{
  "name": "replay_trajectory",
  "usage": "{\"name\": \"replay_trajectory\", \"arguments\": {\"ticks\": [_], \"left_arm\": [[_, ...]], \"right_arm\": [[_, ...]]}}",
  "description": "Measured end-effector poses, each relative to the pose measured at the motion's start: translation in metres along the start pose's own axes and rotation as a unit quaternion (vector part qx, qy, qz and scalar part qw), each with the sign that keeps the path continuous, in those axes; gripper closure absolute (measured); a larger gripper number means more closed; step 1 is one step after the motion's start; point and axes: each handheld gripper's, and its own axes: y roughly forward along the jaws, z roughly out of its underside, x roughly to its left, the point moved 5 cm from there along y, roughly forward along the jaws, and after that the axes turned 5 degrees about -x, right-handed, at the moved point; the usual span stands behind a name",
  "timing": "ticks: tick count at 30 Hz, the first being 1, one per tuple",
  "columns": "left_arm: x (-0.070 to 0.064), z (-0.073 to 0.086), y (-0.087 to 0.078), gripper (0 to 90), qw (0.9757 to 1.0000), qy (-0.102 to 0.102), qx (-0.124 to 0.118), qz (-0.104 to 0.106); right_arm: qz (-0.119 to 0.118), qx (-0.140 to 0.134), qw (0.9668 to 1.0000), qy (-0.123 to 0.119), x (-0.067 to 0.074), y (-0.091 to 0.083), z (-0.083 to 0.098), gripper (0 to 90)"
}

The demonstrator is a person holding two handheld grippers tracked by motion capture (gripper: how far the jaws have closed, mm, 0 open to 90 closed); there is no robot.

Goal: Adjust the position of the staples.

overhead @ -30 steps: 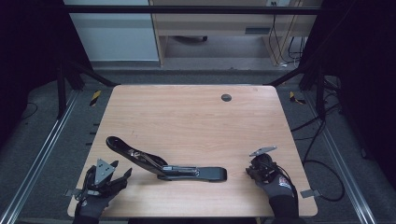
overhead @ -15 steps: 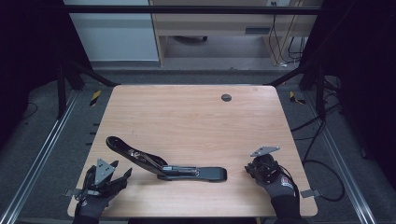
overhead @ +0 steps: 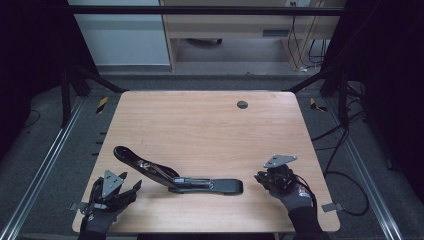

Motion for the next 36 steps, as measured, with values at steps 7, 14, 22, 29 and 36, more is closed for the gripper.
{"name": "replay_trajectory", "arguments": {"ticks": [7, 14, 22, 29, 36], "left_arm": [[0.000, 0.000, 0.001, 40.5, 1.0000, -0.001, 0.002, 0.001], [0.001, 0.000, 0.001, 40.5, 1.0000, -0.002, 0.002, 0.000], [0.001, 0.001, 0.002, 40.5, 1.0000, -0.002, 0.003, 0.002], [0.000, 0.001, 0.002, 40.4, 1.0000, -0.001, 0.004, 0.003], [0.000, 0.001, 0.003, 40.4, 1.0000, 0.001, 0.007, 0.002]], "right_arm": [[-0.023, -0.035, 0.9989, -0.019, 0.004, -0.006, -0.012, 78.2], [-0.044, -0.056, 0.9967, -0.038, 0.011, -0.009, -0.025, 78.3], [-0.071, -0.065, 0.9937, -0.058, 0.019, -0.008, -0.039, 78.3], [-0.095, -0.069, 0.9905, -0.072, 0.025, -0.003, -0.050, 78.3], [-0.102, -0.076, 0.9884, -0.083, 0.028, 0.002, -0.052, 78.3]]}}
